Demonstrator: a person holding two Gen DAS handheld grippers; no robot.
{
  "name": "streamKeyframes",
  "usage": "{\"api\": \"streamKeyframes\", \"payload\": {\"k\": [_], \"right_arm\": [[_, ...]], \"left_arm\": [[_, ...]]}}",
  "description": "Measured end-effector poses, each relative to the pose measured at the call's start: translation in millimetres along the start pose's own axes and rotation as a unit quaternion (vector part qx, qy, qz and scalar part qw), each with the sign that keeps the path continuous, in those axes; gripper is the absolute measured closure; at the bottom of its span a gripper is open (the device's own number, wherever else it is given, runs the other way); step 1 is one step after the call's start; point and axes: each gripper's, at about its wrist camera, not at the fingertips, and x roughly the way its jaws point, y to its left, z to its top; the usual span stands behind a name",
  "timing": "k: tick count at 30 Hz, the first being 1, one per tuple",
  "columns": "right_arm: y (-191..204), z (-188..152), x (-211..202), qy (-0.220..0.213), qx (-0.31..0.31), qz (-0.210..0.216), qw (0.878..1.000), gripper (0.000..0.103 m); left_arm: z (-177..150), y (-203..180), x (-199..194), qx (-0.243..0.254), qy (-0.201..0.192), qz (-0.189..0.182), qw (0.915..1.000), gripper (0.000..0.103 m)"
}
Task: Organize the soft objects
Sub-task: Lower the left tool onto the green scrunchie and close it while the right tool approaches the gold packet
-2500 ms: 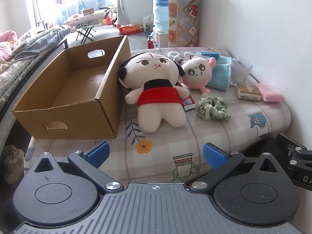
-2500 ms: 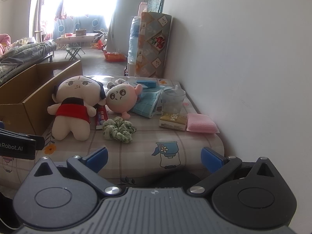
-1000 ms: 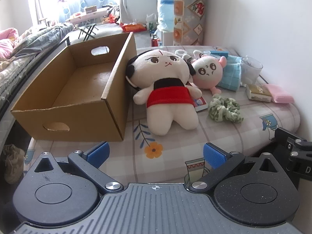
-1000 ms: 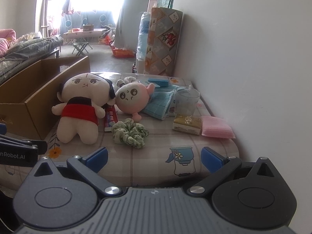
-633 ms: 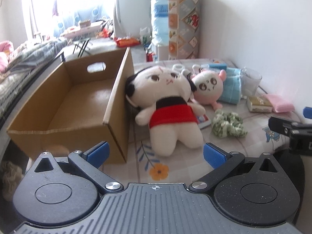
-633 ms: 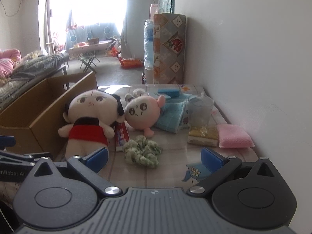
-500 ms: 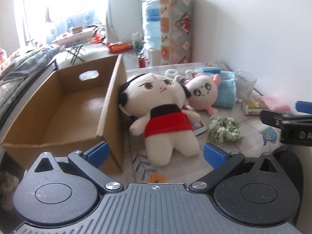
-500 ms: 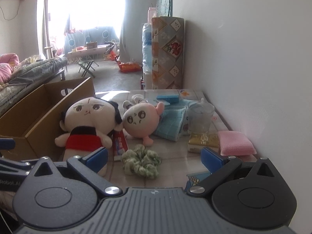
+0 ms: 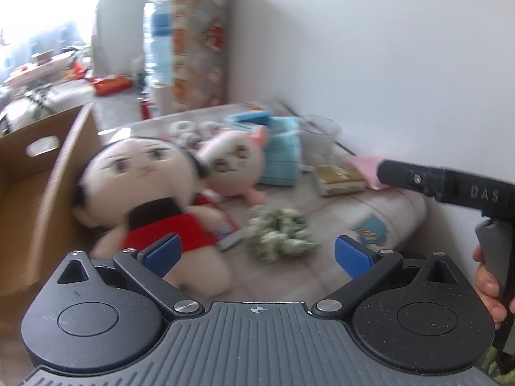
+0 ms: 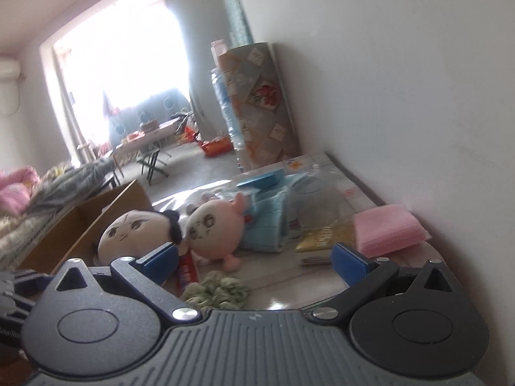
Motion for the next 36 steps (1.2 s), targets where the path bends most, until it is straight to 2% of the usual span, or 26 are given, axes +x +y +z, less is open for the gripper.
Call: {"api": "streamKeyframes", "payload": {"k": [4, 7, 9, 11, 16, 21, 27, 28, 30, 33, 36], "right_arm": [[-26.4, 1.0, 5.9, -0.001, 0.029, -0.01, 1.0, 0.001], [-38.4, 1.4, 15.5, 0.001, 0.022, -0.041, 0.999, 0.002], [-50.7, 2.1, 25.1, 0.009, 0.026, -0.066, 0.997, 0.003], [-63.5, 2.9, 36.6, 0.017, 0.044, -0.077, 0.996, 0.004], [-91.5, 1.6, 60.1, 0.027, 0.096, -0.111, 0.989, 0.013], [-102.7, -1.7, 76.5, 0.018, 0.122, -0.137, 0.983, 0.012], [-107.7, -2.9, 89.6, -0.004, 0.143, -0.152, 0.978, 0.013], [-109.0, -2.6, 90.1, -0.009, 0.15, -0.153, 0.977, 0.013], [-113.2, -2.4, 89.9, -0.019, 0.167, -0.148, 0.975, 0.03], [-113.5, -4.5, 86.7, -0.032, 0.183, -0.134, 0.973, 0.039], [-113.3, -4.5, 87.6, -0.041, 0.192, -0.124, 0.973, 0.041]], "left_arm": [[8.9, -27.5, 23.2, 0.033, 0.014, -0.033, 0.9988, 0.007], [14.2, -44.5, 44.9, 0.062, 0.027, -0.04, 0.9969, 0.007], [16.0, -53.6, 61.5, 0.081, 0.037, -0.031, 0.9956, 0.011], [17.0, -57.6, 78.6, 0.091, 0.054, -0.019, 0.9942, 0.023], [20.1, -58.9, 108.5, 0.093, 0.094, -0.013, 0.9912, 0.033], [20.2, -55.2, 123.0, 0.096, 0.117, -0.007, 0.9885, 0.035], [17.6, -50.8, 136.2, 0.102, 0.135, 0.007, 0.9855, 0.048], [17.2, -50.1, 136.5, 0.103, 0.134, 0.01, 0.9855, 0.052], [17.3, -48.9, 136.2, 0.103, 0.132, 0.011, 0.9858, 0.057], [18.3, -48.0, 136.4, 0.105, 0.131, 0.014, 0.9857, 0.063], [19.0, -46.3, 136.8, 0.104, 0.129, 0.011, 0.9862, 0.066]]}}
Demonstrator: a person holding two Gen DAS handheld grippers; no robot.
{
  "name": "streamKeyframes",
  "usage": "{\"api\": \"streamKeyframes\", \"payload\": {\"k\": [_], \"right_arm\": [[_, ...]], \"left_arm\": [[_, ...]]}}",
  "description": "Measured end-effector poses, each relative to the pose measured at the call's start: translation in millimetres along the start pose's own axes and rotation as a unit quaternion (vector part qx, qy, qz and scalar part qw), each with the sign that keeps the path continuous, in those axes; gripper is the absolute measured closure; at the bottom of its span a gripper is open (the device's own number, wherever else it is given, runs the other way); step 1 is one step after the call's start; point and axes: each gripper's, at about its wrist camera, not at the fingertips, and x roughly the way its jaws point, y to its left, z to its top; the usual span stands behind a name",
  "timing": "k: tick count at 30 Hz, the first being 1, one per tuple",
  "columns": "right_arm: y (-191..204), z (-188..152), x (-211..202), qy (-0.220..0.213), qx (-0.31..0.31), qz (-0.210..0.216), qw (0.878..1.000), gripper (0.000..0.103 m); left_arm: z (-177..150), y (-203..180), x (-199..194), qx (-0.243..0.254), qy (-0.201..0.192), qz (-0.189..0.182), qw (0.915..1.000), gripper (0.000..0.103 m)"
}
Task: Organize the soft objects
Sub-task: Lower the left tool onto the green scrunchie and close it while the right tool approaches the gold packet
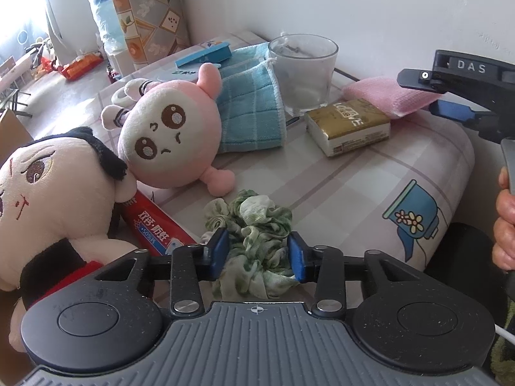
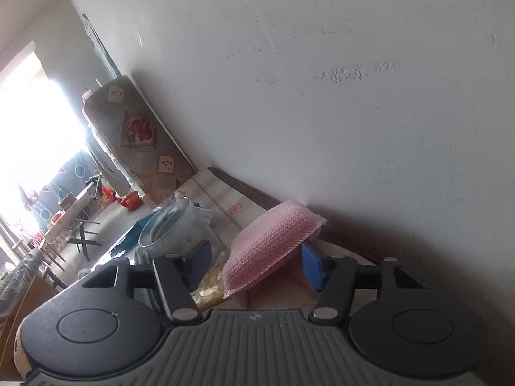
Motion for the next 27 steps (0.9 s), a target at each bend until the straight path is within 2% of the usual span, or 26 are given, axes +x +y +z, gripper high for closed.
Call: {"api": "streamKeyframes", "payload": {"k": [4, 8, 10, 11, 12, 14, 17, 22, 24, 27], "right_arm": [[-4.1, 3.3, 11.3, 0.001, 0.031, 0.002, 1.0, 0.041], [-15.7, 5.8, 23.1, 0.001, 0.088, 0.007, 0.996, 0.042], [-18.6, 6.8, 23.5, -0.015, 0.099, 0.006, 0.995, 0.055], [-20.4, 8.0, 24.5, -0.016, 0.107, 0.01, 0.994, 0.072], [-22.3, 8.4, 24.9, -0.015, 0.112, 0.014, 0.993, 0.083], [-22.2, 7.8, 22.8, -0.018, 0.111, 0.022, 0.993, 0.089], [-16.2, 7.9, 10.6, -0.033, 0.091, 0.037, 0.995, 0.098], [5.8, 13.1, -24.3, -0.075, 0.023, 0.056, 0.995, 0.098], [9.5, 16.9, -36.7, -0.076, 0.009, 0.063, 0.995, 0.098], [17.8, 22.1, -43.7, -0.055, -0.035, 0.059, 0.996, 0.095]], "left_arm": [[0.4, 0.2, 0.5, 0.001, -0.001, -0.002, 1.0, 0.066], [-0.3, -1.7, 0.8, 0.006, -0.001, -0.001, 1.0, 0.067], [-0.8, -1.8, 0.9, 0.007, -0.002, -0.001, 1.0, 0.07], [-1.0, -1.5, 0.7, 0.006, -0.003, -0.001, 1.0, 0.073], [-1.1, -1.3, 0.4, 0.005, -0.004, 0.001, 1.0, 0.075], [-1.2, -0.6, -0.4, 0.003, -0.007, 0.004, 1.0, 0.085], [-0.7, 1.1, -3.3, -0.002, -0.013, 0.002, 0.9999, 0.089], [-0.6, 4.6, -11.6, -0.019, -0.022, -0.013, 0.9995, 0.093], [-2.0, 5.1, -16.3, -0.023, -0.025, -0.015, 0.9993, 0.093], [-5.6, 5.2, -25.5, -0.029, -0.03, -0.016, 0.999, 0.093]]}}
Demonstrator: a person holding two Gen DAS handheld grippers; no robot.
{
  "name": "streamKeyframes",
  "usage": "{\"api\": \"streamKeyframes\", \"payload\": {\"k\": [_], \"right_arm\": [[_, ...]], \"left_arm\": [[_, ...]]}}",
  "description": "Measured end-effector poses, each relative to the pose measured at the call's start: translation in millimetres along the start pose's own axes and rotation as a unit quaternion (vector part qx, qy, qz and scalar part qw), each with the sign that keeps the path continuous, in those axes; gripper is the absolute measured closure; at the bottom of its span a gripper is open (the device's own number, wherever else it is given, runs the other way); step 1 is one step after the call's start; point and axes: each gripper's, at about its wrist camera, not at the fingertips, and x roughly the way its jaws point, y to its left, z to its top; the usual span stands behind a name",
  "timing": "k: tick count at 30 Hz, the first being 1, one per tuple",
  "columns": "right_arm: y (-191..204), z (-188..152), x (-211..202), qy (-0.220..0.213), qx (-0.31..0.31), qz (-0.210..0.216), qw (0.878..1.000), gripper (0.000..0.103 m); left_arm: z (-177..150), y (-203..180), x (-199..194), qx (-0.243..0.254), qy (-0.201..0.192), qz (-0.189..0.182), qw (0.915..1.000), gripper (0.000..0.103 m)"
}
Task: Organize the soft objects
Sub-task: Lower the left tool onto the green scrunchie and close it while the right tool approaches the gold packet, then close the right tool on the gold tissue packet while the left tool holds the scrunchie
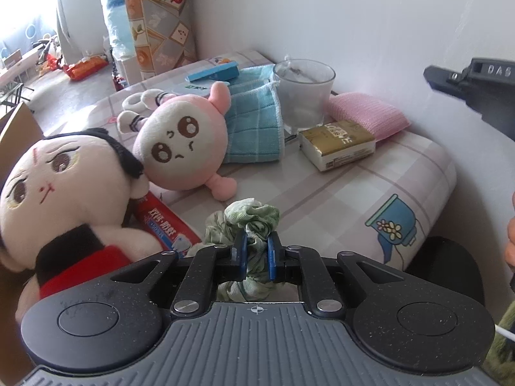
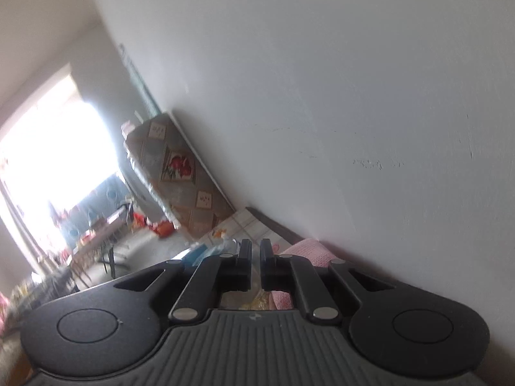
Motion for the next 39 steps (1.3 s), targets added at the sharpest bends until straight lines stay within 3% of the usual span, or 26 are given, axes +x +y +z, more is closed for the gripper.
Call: {"api": "streamKeyframes", "payload": {"k": [2, 4, 5, 6, 10, 17, 23, 26, 28, 39], "right_arm": [[5.3, 1.9, 7.1, 0.033, -0.032, -0.01, 0.999, 0.088], [9.2, -1.1, 14.3, 0.064, -0.068, -0.022, 0.995, 0.064], [12.0, -2.9, 18.8, 0.075, -0.085, -0.024, 0.993, 0.039], [14.5, -4.6, 22.0, 0.081, -0.1, -0.025, 0.991, 0.026], [24.5, -3.7, 32.7, 0.114, -0.14, -0.025, 0.983, 0.025], [37.6, -11.1, 34.9, 0.184, -0.104, 0.062, 0.975, 0.032], [58.0, -10.2, 68.2, 0.192, -0.163, 0.054, 0.966, 0.033], [57.4, -15.4, 97.3, 0.223, -0.164, 0.051, 0.96, 0.045], [53.0, -24.2, 112.7, 0.245, -0.16, 0.034, 0.956, 0.046], [51.0, -37.8, 82.4, 0.268, -0.12, 0.06, 0.954, 0.046]], "left_arm": [[-2.3, 0.8, -6.3, -0.006, -0.005, 0.002, 1.0, 0.093], [-4.1, 3.0, -11.4, -0.014, -0.01, 0.003, 0.9999, 0.093], [-4.9, 4.2, -13.6, -0.017, -0.012, 0.003, 0.9998, 0.093], [-5.6, 5.3, -15.6, -0.02, -0.014, 0.003, 0.9997, 0.093], [-8.6, 9.6, -18.7, -0.028, -0.018, 0.007, 0.9994, 0.093], [-12.0, 18.5, -23.4, -0.04, -0.028, 0.01, 0.9988, 0.093], [-15.2, 25.5, -25.5, -0.042, -0.029, 0.004, 0.9987, 0.093], [-17.0, 28.2, -26.6, -0.047, -0.031, 0.001, 0.9984, 0.093], [-17.8, 28.9, -25.9, -0.049, -0.032, -0.001, 0.9983, 0.093], [-24.1, 31.1, -23.8, -0.054, -0.032, -0.009, 0.998, 0.093]]}}
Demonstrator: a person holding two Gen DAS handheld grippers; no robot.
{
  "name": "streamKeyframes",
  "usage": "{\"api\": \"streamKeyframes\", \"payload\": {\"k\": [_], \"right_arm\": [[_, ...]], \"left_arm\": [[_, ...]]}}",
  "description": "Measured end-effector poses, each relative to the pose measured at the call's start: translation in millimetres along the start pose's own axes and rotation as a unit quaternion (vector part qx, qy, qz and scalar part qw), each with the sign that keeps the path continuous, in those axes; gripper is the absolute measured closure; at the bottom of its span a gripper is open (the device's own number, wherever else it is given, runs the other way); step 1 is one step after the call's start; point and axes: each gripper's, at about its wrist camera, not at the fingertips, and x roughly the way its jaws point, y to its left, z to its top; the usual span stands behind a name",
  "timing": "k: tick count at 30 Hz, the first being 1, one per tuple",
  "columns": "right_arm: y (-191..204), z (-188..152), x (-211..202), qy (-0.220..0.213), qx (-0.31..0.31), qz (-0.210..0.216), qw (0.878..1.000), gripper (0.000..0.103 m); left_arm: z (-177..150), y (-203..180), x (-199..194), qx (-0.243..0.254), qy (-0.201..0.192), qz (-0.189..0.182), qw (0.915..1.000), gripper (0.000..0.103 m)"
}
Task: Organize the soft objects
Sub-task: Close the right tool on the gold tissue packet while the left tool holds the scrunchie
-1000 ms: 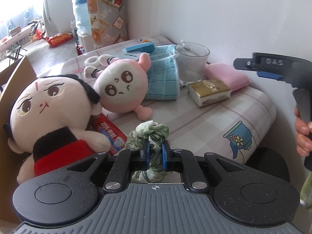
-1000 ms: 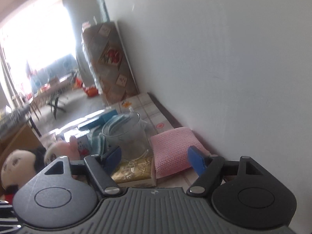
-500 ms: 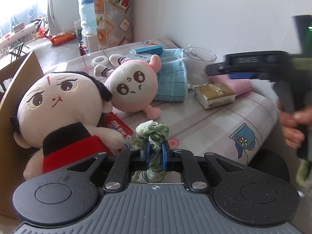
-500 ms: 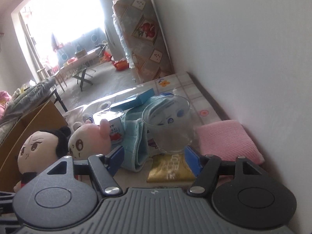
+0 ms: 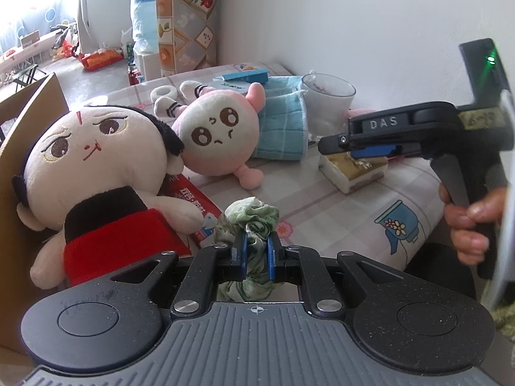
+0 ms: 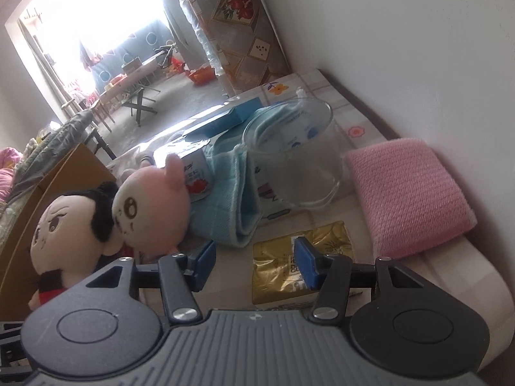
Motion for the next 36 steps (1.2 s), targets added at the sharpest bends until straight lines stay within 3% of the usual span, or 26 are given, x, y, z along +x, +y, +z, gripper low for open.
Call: {"api": "streamKeyframes", "payload": {"k": [8, 12, 14, 19, 28, 31, 36], "right_arm": [[10.2, -15.8, -30.2, 0.008, 0.002, 0.042, 0.999, 0.045], [6.2, -18.3, -60.0, -0.017, 0.038, 0.02, 0.999, 0.027], [1.1, -21.2, -62.3, -0.002, 0.065, -0.002, 0.998, 0.026], [-10.7, -22.5, -41.4, 0.041, 0.107, -0.006, 0.993, 0.026], [-0.8, 3.4, 9.0, 0.046, 0.081, -0.059, 0.994, 0.023], [15.1, 1.1, 17.6, 0.048, 0.037, -0.078, 0.995, 0.017], [26.1, -8.9, 17.4, 0.051, -0.014, -0.085, 0.995, 0.017]], "left_arm": [[-5.2, -1.3, 5.4, 0.003, 0.005, -0.007, 1.0, 0.093], [-6.1, -0.8, 4.9, 0.004, 0.002, -0.011, 0.9999, 0.093], [-7.2, 0.9, 3.8, 0.001, 0.001, -0.013, 0.9999, 0.092], [-7.8, 3.2, 3.5, -0.003, 0.002, -0.018, 0.9998, 0.092], [-7.9, 5.3, -1.0, -0.009, -0.002, -0.019, 0.9998, 0.092], [-8.4, 6.7, -1.0, -0.013, -0.002, -0.02, 0.9997, 0.092], [-9.8, 7.9, 0.4, -0.01, 0.002, -0.02, 0.9997, 0.092]]}}
